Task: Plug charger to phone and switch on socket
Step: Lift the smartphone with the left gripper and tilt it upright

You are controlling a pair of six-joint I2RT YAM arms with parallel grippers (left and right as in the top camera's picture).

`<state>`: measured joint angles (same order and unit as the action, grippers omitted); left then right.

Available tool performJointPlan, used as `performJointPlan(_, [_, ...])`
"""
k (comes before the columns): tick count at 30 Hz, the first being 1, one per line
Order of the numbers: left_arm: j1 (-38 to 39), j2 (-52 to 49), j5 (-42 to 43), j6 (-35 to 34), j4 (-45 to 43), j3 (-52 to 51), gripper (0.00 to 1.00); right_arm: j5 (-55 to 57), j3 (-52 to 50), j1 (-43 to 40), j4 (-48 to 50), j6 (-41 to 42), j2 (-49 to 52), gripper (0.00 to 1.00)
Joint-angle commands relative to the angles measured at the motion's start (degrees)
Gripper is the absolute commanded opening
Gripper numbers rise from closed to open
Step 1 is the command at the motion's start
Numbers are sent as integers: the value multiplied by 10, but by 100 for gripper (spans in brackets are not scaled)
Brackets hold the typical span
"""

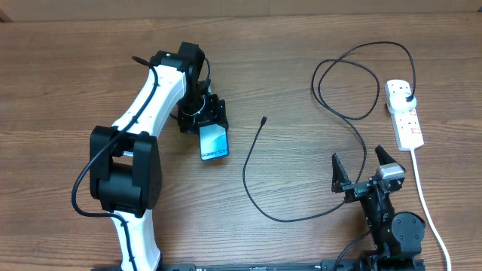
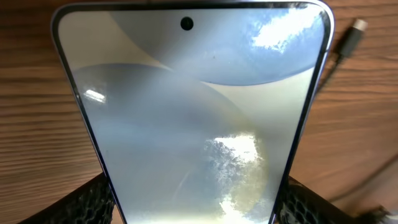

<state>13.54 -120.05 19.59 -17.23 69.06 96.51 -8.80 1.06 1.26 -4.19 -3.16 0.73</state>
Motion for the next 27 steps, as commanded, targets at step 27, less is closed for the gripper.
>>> performJointPlan(27, [3, 2, 110, -66, 51, 16, 72, -2, -6, 3, 2, 1, -5, 100])
